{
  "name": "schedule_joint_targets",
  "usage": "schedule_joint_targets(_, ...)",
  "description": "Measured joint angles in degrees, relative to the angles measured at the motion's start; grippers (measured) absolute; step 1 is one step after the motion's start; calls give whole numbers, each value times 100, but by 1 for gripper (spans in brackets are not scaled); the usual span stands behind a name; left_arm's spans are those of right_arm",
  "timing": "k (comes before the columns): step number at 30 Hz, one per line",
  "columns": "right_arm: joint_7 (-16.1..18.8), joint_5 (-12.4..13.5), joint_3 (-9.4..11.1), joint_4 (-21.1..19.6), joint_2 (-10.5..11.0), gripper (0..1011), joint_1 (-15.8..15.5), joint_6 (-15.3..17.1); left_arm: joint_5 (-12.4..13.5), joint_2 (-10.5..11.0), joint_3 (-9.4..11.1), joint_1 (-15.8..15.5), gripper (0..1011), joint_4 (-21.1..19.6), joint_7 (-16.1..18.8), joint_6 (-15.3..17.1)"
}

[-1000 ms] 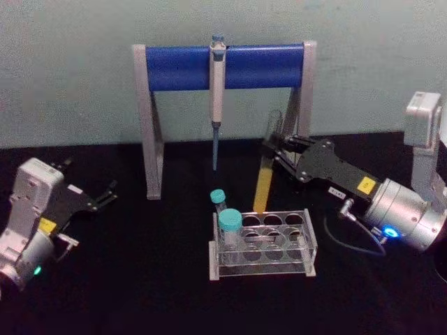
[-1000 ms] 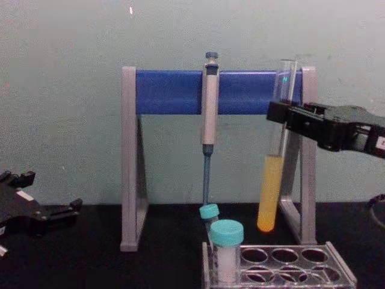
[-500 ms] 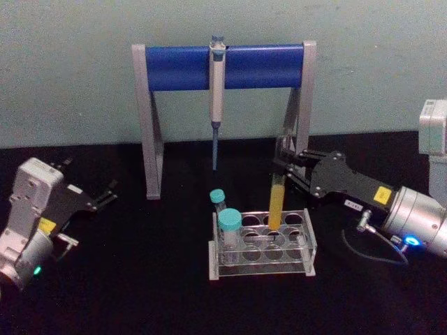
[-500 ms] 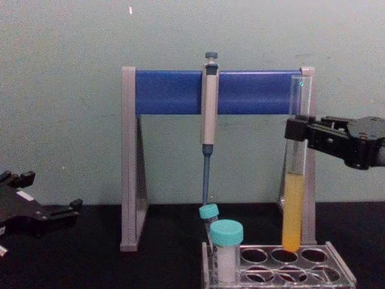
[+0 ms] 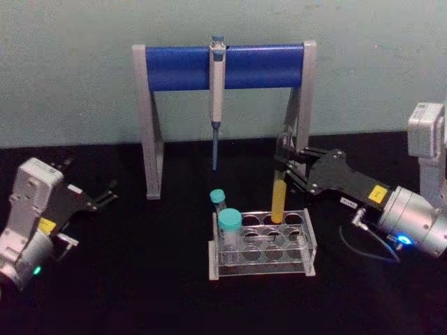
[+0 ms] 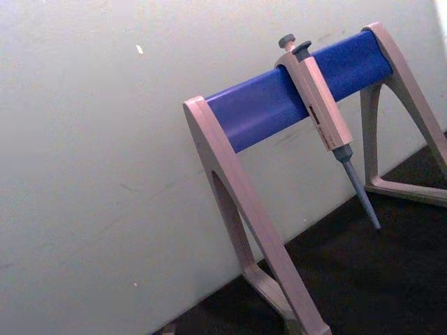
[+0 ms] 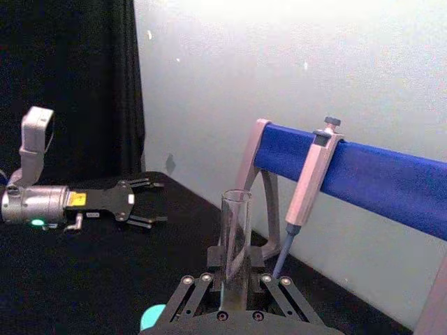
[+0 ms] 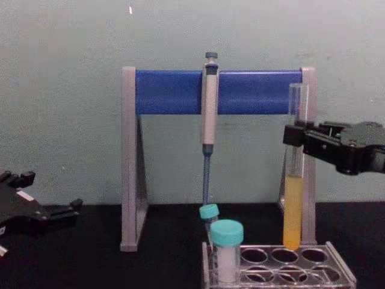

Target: Pick up the test tube from the test tube rack, shake it, then place it back into the test tube rack.

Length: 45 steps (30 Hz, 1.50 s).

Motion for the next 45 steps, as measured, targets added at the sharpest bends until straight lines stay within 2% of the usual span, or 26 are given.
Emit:
schedule_joint_targets(22, -75, -293, -42, 346, -273, 229, 82, -157, 0, 0, 0, 0, 1001, 0, 0, 0)
schedule_joint_targets(45, 41, -329, -62, 593, -406, 229, 142, -183, 0, 0, 0, 0, 1001, 0, 0, 0)
